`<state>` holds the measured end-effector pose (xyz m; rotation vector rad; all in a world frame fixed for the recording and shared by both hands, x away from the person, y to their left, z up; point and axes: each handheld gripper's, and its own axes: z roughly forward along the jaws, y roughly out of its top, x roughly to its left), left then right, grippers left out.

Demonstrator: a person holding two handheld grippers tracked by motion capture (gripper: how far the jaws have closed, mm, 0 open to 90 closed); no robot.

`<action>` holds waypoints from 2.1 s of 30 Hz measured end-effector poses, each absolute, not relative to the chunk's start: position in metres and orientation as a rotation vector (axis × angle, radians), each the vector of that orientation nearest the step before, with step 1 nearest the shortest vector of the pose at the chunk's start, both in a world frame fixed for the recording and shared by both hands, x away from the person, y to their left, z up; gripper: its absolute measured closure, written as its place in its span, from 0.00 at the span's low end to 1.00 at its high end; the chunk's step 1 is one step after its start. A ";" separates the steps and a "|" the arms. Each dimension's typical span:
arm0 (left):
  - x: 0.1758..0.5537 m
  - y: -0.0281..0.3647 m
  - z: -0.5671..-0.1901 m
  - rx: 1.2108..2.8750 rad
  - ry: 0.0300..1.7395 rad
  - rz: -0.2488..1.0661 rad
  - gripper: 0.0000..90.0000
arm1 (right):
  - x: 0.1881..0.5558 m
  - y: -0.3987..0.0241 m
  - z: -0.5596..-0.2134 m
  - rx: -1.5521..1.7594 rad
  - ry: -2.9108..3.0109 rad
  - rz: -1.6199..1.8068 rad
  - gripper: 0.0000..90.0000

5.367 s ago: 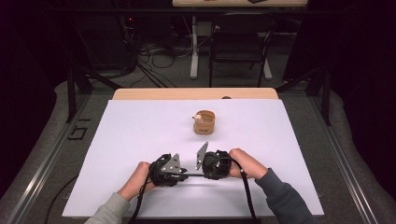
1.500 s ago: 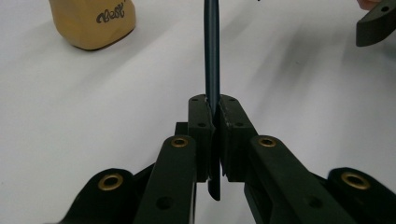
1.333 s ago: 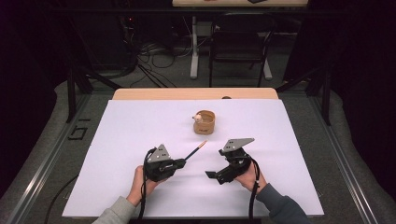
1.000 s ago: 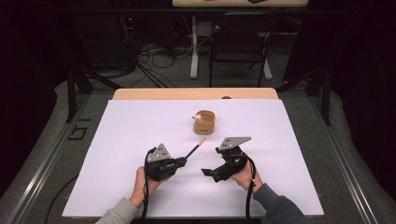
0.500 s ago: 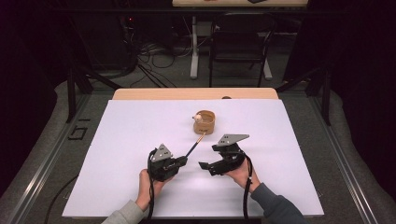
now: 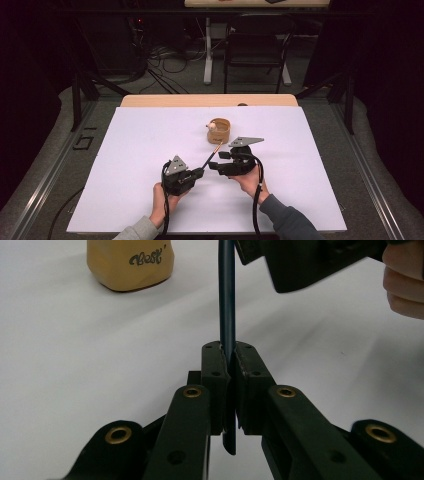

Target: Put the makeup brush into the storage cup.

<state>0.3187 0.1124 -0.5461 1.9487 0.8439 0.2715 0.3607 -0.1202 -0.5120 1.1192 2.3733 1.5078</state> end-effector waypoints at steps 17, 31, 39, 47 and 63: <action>0.318 0.105 -0.546 1.993 0.781 0.247 0.94 | 0.359 -0.117 -0.506 1.151 2.275 1.666 0.83; 0.320 0.104 -0.545 2.021 0.716 0.191 0.74 | 0.341 -0.111 -0.486 0.927 2.287 1.664 0.93; 0.325 0.111 -0.540 2.026 0.708 0.183 0.42 | 0.340 -0.116 -0.481 0.890 2.259 1.595 0.93; 0.326 0.125 -0.535 2.045 0.695 0.240 0.19 | 0.341 -0.122 -0.479 0.878 2.245 1.560 0.92; 0.328 0.145 -0.533 2.063 0.723 0.293 0.03 | 0.343 -0.131 -0.478 0.887 2.235 1.513 0.92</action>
